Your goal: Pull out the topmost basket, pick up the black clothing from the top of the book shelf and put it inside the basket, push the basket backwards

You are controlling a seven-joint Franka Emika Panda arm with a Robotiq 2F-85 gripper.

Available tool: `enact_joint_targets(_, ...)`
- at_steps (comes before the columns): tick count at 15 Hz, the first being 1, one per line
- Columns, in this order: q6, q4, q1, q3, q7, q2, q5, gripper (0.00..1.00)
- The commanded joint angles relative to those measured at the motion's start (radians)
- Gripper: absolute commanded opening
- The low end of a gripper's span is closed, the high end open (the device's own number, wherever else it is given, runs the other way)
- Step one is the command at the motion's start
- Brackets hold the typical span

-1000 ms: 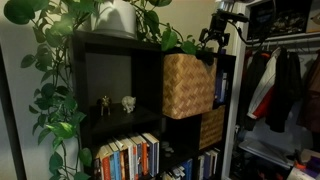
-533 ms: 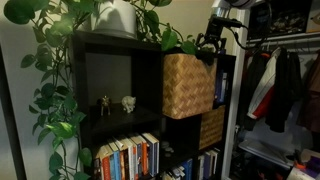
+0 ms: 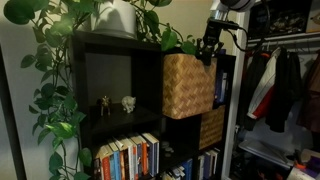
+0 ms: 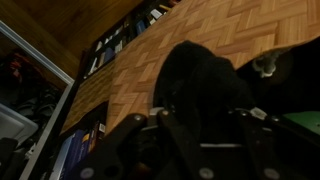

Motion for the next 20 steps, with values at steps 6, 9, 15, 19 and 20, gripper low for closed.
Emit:
enact_joint_targets(6, -0.066, 0.103, 0.002, 0.030, 0.067, 0.027, -0.116, 0.04)
enact_joint_targets(9, -0.030, 0.128, -0.001, 0.034, 0.091, 0.065, -0.148, 0.07)
enact_joint_targets(15, 0.158, 0.123, 0.010, 0.013, 0.142, 0.143, -0.166, 0.07)
enact_joint_targets(19, 0.146, 0.118, 0.017, 0.010, 0.124, 0.131, -0.179, 0.36)
enact_joint_targets(20, 0.119, 0.117, 0.017, 0.012, 0.117, 0.114, -0.194, 0.42)
